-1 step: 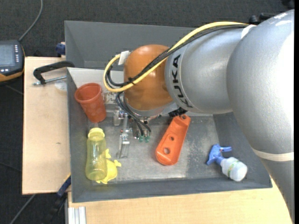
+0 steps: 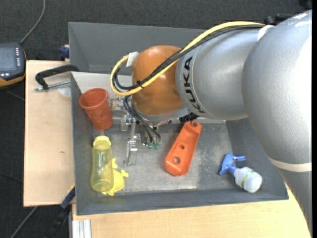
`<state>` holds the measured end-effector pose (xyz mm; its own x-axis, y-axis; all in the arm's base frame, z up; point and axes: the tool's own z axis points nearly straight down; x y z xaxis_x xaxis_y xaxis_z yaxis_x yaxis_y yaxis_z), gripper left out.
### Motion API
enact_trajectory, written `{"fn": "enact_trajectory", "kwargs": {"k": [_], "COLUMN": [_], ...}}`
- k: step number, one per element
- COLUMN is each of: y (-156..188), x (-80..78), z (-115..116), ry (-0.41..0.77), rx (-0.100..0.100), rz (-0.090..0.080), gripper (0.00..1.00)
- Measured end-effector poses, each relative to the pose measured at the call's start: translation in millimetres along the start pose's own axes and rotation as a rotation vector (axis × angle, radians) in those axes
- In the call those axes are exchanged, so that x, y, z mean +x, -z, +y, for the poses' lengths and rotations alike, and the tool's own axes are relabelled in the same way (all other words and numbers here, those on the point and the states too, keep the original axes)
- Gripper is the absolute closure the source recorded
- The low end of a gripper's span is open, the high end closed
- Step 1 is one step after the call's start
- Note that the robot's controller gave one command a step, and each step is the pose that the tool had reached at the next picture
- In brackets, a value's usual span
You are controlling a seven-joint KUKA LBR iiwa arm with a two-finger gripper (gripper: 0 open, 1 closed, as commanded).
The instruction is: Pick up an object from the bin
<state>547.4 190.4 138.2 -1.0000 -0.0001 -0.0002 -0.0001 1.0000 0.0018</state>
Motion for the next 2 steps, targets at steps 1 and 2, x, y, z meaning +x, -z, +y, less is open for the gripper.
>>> {"fn": "enact_trajectory", "kwargs": {"k": [1,2], "y": [6,2], "x": [26.7,37.8], "z": [-26,-42], "ry": [0.002,-0.025], "rx": [0.0,0.002], "rz": [0.006,0.005], "gripper": [0.0,0.0]}}
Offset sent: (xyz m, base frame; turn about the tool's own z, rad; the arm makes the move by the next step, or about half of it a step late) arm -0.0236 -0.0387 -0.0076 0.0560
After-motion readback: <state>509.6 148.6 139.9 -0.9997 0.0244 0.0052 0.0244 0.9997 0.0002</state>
